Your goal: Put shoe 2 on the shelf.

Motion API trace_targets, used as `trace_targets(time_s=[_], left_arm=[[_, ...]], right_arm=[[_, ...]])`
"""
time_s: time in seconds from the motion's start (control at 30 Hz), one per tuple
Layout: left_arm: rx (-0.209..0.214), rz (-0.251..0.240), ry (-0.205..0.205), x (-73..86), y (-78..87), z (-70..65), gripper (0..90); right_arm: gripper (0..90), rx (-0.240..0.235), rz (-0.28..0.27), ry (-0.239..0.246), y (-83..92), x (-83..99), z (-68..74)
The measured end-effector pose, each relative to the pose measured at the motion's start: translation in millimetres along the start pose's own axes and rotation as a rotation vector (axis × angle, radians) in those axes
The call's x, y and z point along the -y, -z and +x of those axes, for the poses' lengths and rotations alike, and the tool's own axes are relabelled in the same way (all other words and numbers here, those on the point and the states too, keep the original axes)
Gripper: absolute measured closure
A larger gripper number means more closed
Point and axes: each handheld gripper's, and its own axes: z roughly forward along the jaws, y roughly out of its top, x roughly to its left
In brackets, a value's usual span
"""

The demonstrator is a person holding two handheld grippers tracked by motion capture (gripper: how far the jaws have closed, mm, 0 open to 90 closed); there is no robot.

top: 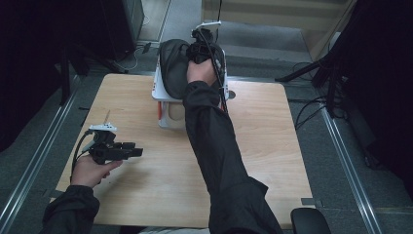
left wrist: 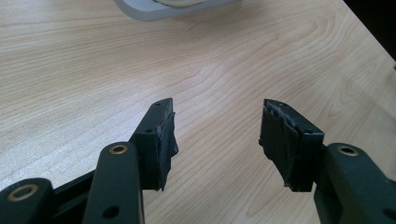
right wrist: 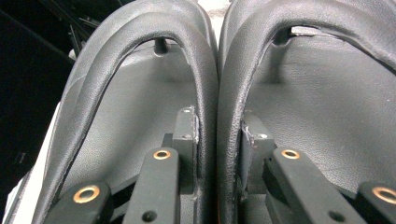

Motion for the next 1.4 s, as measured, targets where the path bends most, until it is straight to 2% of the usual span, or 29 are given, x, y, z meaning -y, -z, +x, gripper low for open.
trace_targets(time_s=[0.3, 0.5, 0.7, 1.1, 1.23, 1.33, 1.4], left_arm=[[0.000, 0.001, 0.000, -0.1, -0.3, -0.1, 45.3], [0.002, 0.003, -0.001, -0.7, -0.8, -0.1, 45.3], [0.000, 0.005, -0.001, -1.1, -1.7, -0.8, 45.3], [-0.001, 0.011, -0.006, -2.0, -3.2, -1.2, 45.3], [0.002, 0.013, -0.005, -2.2, -3.8, -1.6, 45.3], [0.003, 0.018, -0.007, -2.4, -4.0, -1.2, 45.3], [0.002, 0.019, -0.004, -2.4, -4.1, -0.8, 45.2]], right_arm=[[69.9, -0.016, 0.003, 0.000, 0.5, -0.3, -1.5], [61.3, -0.042, 0.001, 0.005, 2.6, -0.8, -2.7], [58.6, -0.061, 0.011, 0.020, 6.7, -1.8, -3.9], [58.6, -0.099, 0.037, 0.073, 27.8, -4.8, -9.9], [59.6, -0.124, 0.043, 0.085, 35.2, -5.9, -12.4], [58.8, -0.149, 0.073, 0.099, 39.7, -5.9, -12.8], [58.9, -0.155, 0.068, 0.109, 44.1, -5.7, -12.8]])
